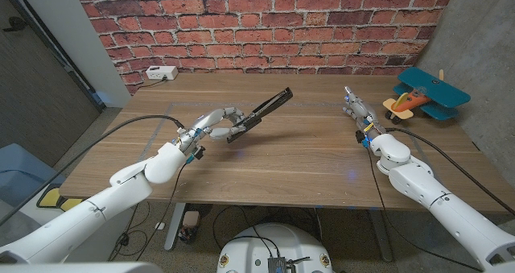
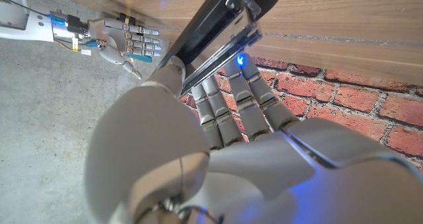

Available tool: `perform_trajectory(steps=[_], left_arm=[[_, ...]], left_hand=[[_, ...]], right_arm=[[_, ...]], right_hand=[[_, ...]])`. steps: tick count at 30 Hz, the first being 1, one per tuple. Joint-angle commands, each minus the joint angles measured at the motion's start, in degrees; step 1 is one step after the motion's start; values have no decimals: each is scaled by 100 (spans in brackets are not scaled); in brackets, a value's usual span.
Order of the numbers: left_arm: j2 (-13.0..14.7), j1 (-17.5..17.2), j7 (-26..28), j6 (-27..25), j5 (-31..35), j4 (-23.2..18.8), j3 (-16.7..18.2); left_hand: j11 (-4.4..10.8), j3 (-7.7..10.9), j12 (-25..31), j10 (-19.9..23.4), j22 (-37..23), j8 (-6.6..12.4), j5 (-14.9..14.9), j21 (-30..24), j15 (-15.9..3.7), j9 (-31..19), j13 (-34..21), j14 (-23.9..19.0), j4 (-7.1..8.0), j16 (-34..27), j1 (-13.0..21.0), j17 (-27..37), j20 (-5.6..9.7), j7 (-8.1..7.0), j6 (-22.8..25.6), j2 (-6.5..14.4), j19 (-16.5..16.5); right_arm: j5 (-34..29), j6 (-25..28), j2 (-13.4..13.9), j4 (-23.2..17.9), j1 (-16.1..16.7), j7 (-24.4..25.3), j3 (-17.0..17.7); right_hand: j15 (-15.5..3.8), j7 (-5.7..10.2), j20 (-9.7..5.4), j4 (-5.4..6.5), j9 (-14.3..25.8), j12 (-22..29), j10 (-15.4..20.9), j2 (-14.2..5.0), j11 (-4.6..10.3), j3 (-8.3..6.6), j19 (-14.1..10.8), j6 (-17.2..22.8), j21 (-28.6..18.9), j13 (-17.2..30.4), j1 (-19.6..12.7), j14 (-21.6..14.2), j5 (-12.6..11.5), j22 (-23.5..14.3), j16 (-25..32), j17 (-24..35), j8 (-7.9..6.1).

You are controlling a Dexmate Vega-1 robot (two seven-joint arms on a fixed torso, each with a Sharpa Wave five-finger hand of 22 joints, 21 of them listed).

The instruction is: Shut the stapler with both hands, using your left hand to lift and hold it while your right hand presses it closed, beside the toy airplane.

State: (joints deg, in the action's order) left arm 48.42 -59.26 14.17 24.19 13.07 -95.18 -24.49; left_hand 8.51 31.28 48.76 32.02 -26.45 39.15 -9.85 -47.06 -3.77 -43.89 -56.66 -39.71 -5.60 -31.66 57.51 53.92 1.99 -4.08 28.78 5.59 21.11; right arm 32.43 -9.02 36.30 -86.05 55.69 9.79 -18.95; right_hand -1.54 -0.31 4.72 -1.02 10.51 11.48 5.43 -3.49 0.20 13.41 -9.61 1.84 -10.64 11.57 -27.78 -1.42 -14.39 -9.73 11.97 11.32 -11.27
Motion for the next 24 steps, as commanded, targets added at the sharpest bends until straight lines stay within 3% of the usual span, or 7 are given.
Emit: perform_trajectory(steps=[1, 24], left_arm=[[-125, 34, -61, 153, -137, 65, 33], [-560, 408, -322, 152, -457, 385, -198]], left_hand=[[0, 978, 16, 66, -17, 13, -24, -63, -574, -179, -8, -41, 907, 22, 647, 20, -1, -97, 187, 659, -51], [-21, 971, -3, 95, -21, -60, -21, -267, -570, -139, 20, -35, 866, 41, 608, -8, 9, -88, 237, 650, -130]], right_arm=[[-158, 101, 50, -353, 203, 358, 39], [14, 3, 220, -526, 366, 52, 181]], right_hand=[[-167, -7, -13, -30, 32, 47, 61, -24, 16, -2, -17, 75, -30, 13, 36, -32, 1, -12, 15, 13, -22], [-260, 0, -75, -84, 32, 106, 266, -99, 13, -69, -159, 242, -68, 21, -72, -248, 11, -11, 83, 7, -66]])
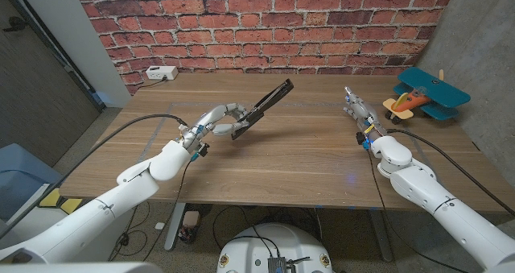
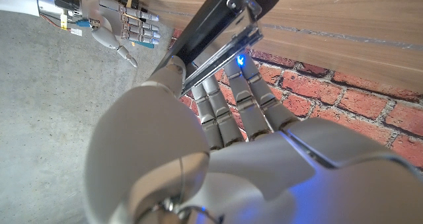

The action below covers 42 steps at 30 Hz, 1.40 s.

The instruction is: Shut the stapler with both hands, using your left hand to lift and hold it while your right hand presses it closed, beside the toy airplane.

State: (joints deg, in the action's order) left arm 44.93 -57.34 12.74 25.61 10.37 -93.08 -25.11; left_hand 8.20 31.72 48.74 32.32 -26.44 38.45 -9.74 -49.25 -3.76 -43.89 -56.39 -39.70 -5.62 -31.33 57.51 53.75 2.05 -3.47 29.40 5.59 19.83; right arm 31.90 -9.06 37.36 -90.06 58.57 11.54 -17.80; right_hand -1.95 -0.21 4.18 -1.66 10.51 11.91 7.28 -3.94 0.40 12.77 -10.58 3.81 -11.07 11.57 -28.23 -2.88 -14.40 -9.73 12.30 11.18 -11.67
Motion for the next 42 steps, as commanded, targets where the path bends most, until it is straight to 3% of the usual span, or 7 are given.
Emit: perform_trajectory(steps=[1, 16, 32, 35, 42], left_arm=[[-229, 279, -287, 92, -287, 260, -172], [-523, 441, -518, 219, -798, 544, -272], [-526, 377, -492, -152, -720, 110, -296], [-595, 376, -484, -146, -800, 98, -308], [-713, 447, -464, -101, -755, 152, -395]], left_hand=[[15, 926, 0, 69, -21, 7, -33, -64, -562, -140, -8, -39, 867, 2, 605, 18, 6, -155, 179, 649, -7], [9, 934, -31, 146, 23, -51, -28, -172, -570, -49, 70, -15, 839, 56, 562, -47, 34, -151, 304, 635, -92], [-6, 944, -52, 171, 70, -110, -25, -270, -574, -1, 86, -23, 807, 49, 533, -46, 35, -128, 334, 636, -140], [5, 946, -43, 177, 80, -114, -24, -291, -559, 1, 68, -33, 799, 47, 528, -50, 35, -135, 348, 635, -145], [-23, 948, -57, 250, 113, -126, -25, -358, -563, 39, 114, -71, 770, 29, 513, -55, 40, -97, 442, 627, -148]], right_arm=[[68, 33, 136, -150, 81, -125, 71], [51, 71, 343, -341, 106, -301, 117], [63, -28, 514, -423, 235, -516, 171], [19, -22, 594, -501, 287, -517, 194], [82, -62, 627, -558, 388, -543, 262]], right_hand=[[-229, -5, -25, -23, 32, 66, 92, -55, 1, -6, -68, 48, -26, 21, -30, -114, 12, -11, 54, 20, -25], [-318, 22, 80, -55, 34, 146, 320, -120, 44, -60, -205, 91, -54, 70, -88, -356, 30, -18, 139, 45, -21], [-333, 29, 105, -70, 36, 198, 457, -138, 53, -80, -203, 123, -37, 113, -101, -305, 48, -26, 122, 74, -24], [-144, 31, 124, -72, 37, 211, 496, -163, 66, -95, -198, 124, -31, 138, -104, -361, 54, -29, 153, 96, -20], [-163, 80, 252, -59, 38, 207, 490, -194, 112, -106, -174, 119, -21, 162, -81, -334, 62, -35, 163, 135, -16]])
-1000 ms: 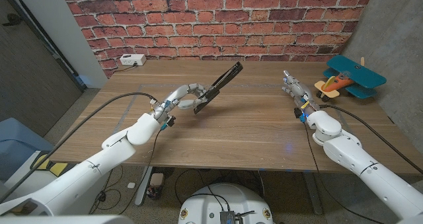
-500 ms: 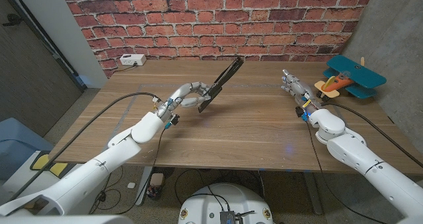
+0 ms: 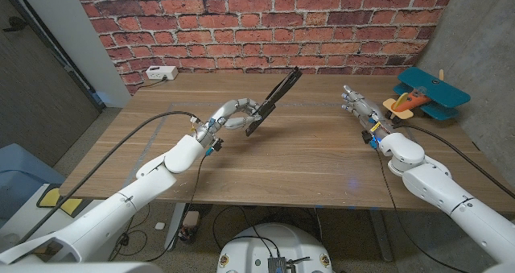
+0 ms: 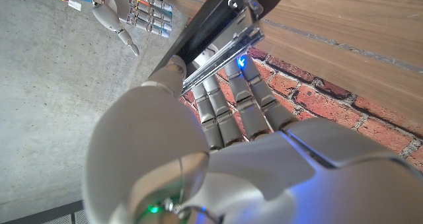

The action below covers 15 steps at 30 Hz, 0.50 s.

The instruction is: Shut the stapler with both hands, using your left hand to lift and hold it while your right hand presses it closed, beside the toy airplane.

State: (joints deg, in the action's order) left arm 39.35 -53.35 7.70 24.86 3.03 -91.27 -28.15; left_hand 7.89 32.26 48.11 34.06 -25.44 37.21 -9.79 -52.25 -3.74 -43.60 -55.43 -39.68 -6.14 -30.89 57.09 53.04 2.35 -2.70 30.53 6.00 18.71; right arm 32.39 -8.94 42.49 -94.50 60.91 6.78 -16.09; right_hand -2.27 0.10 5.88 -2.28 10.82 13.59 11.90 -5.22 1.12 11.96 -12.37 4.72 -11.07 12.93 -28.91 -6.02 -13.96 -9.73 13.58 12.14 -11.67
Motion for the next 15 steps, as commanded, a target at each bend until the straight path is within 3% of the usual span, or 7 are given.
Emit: perform_trajectory(steps=[1, 15], left_arm=[[-172, 57, 35, -17, -26, -15, -104], [-315, 217, -55, -135, -56, 41, -242]], left_hand=[[6, 894, 4, 77, 19, 1, -20, -67, -558, 18, 17, -74, 814, -14, 554, 11, 9, -163, 361, 584, -36], [-24, 896, -19, 122, 91, -60, -21, -176, -564, 103, 29, -102, 749, -22, 532, -20, 10, -154, 465, 578, -56]], right_arm=[[41, -87, 115, -119, 167, -77, 97], [27, -295, 242, -207, 247, -336, 148]], right_hand=[[-129, 54, 90, 3, 8, 38, 26, -68, 46, -26, 5, 28, -20, 27, -12, -21, 18, -36, 37, 41, -16], [-260, 83, 193, 23, 9, 78, 119, -183, 85, -82, -168, 37, -93, 121, 20, -455, 34, -68, 362, 290, -27]])
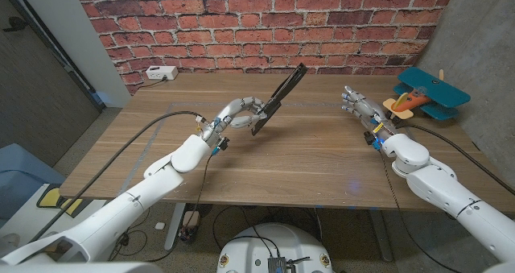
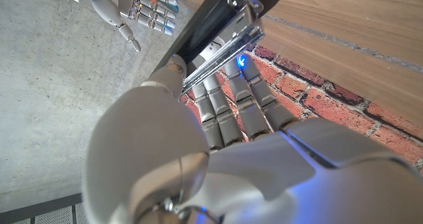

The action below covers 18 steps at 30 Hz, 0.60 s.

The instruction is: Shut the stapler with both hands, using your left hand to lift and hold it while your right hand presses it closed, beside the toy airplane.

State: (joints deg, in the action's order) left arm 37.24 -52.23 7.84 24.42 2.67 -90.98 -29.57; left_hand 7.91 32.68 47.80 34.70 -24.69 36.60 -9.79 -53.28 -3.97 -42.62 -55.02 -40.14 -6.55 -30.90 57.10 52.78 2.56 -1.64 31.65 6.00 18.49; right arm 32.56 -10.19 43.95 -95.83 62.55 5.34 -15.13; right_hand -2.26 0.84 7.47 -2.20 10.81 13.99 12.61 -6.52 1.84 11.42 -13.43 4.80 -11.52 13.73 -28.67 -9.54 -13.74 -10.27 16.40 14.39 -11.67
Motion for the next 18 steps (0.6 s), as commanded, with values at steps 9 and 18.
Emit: perform_trajectory(steps=[9, 18], left_arm=[[-175, 193, -126, -141, -72, 57, -170], [-296, 285, -240, 1, -284, 256, -233]], left_hand=[[-39, 858, -10, 59, 58, -49, -20, -129, -549, 51, -10, -57, 764, -26, 518, -3, -10, -265, 361, 579, -49], [-30, 865, -27, 56, 112, -83, -19, -200, -538, 45, -28, -48, 744, -22, 496, -20, -6, -249, 355, 582, -65]], right_arm=[[-55, -278, 190, -75, 136, -316, 73], [-278, -242, 375, -182, 106, -396, 31]], right_hand=[[-477, 24, 32, -16, 9, 49, 67, -104, 33, -88, -240, 51, -113, 126, -37, -471, 21, -41, 438, 398, -41], [-471, 127, 87, -37, 9, 54, 74, -126, 37, -125, -283, 117, -126, 162, -61, -468, 38, -51, 540, 557, -63]])
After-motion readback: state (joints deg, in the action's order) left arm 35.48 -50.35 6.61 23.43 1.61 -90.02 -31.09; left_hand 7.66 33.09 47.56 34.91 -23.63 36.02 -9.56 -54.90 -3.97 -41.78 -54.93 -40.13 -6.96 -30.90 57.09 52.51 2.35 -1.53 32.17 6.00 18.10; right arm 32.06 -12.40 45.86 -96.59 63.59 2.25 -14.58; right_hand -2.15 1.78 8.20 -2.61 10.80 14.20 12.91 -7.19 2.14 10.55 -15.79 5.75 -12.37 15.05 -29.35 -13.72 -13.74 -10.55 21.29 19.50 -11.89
